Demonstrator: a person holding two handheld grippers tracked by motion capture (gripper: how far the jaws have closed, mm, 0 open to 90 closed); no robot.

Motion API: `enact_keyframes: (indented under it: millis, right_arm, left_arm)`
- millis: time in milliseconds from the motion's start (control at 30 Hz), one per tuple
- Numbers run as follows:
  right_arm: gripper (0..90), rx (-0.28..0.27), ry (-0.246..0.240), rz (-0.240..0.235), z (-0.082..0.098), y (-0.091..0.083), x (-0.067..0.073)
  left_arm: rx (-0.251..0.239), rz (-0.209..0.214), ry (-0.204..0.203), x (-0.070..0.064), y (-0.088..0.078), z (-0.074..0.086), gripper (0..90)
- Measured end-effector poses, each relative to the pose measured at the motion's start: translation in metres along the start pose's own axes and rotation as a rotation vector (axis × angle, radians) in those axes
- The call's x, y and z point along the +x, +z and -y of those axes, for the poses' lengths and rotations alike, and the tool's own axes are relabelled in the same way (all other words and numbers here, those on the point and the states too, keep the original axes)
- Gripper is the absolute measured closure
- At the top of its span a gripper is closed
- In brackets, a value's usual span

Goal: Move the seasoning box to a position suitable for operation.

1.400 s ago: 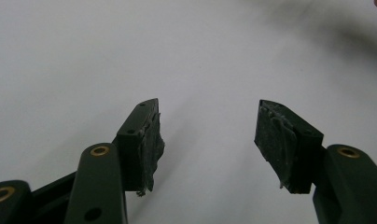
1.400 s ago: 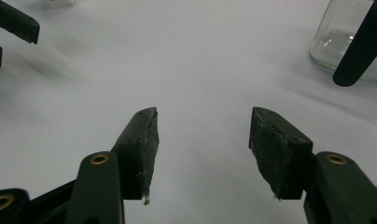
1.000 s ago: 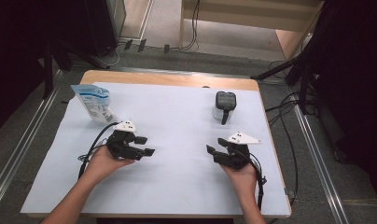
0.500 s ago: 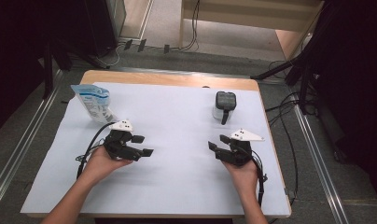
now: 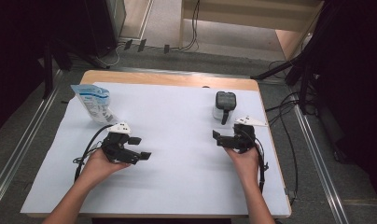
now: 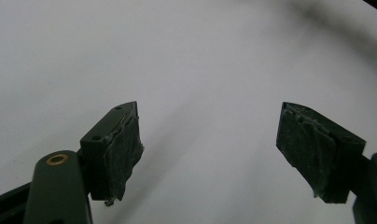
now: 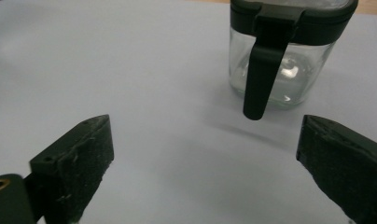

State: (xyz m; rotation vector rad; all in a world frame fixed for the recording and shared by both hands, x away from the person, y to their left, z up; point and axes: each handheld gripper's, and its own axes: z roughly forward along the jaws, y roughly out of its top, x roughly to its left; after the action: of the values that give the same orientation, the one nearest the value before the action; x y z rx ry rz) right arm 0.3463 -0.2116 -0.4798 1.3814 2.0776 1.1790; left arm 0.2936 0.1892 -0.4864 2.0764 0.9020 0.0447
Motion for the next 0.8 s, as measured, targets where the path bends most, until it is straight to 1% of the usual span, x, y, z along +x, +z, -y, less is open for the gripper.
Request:
enact_keyframes:
  millis: [33,67,100,167,200,233,267,333,433,467,533,633,667,733,800]
  right_arm:
    - [2.9,-0.003,0.002,0.015,-0.003,0.004,-0.002]
    - [2.9,-0.003,0.002,0.015,-0.003,0.004,-0.002]
    - [2.6,-0.019,0.015,0.026,-0.004,0.007,-0.004]
    - [1.1,-0.011,0.012,0.035,-0.006,0.009,-0.006]
    - [0.4,0.005,0.017,0.057,-0.010,0.013,-0.009]
    - [0.4,0.005,0.017,0.057,-0.010,0.013,-0.009]
    - [0.4,0.002,0.021,0.064,-0.013,0.015,-0.011]
    - [0.4,-0.002,0.029,0.073,-0.018,0.019,-0.015]
    - [0.4,-0.006,0.041,0.084,-0.025,0.027,-0.021]
    - [0.4,-0.002,0.045,0.094,-0.029,0.032,-0.024]
    - [0.4,-0.002,0.043,0.104,-0.032,0.034,-0.025]
    - [0.5,-0.011,0.061,0.118,-0.040,0.041,-0.031]
    - [0.7,-0.016,0.066,0.122,-0.042,0.042,-0.033]
    - [0.7,-0.014,0.071,0.127,-0.046,0.046,-0.036]
    - [0.7,-0.011,0.069,0.134,-0.048,0.048,-0.037]
  left_arm:
    - [-0.001,-0.006,-0.005,0.000,-0.001,0.000,21.2]
    - [-0.001,-0.006,-0.005,0.000,-0.001,0.000,20.6]
    - [-0.003,-0.001,-0.007,0.001,-0.001,0.001,20.6]
    - [-0.004,0.002,-0.009,0.001,-0.001,0.001,20.3]
    - [0.000,0.008,-0.006,0.000,-0.002,0.001,20.2]
    - [0.000,0.008,-0.006,0.000,-0.002,0.001,19.2]
    - [0.002,0.014,-0.001,0.000,-0.002,0.001,19.2]
    - [0.003,0.012,-0.001,-0.001,-0.002,0.001,18.9]
    - [0.003,0.013,-0.001,-0.002,-0.003,0.001,18.9]
    - [0.000,0.016,-0.002,-0.001,-0.003,0.001,18.9]
    - [-0.001,0.012,0.000,-0.001,-0.004,0.002,19.0]
    - [0.001,0.006,-0.001,-0.001,-0.006,0.003,19.1]
    - [-0.002,0.001,-0.008,-0.001,-0.006,0.004,19.2]
    - [-0.001,0.001,-0.005,-0.001,-0.007,0.004,19.2]
    - [-0.002,0.002,-0.011,-0.001,-0.008,0.005,19.2]
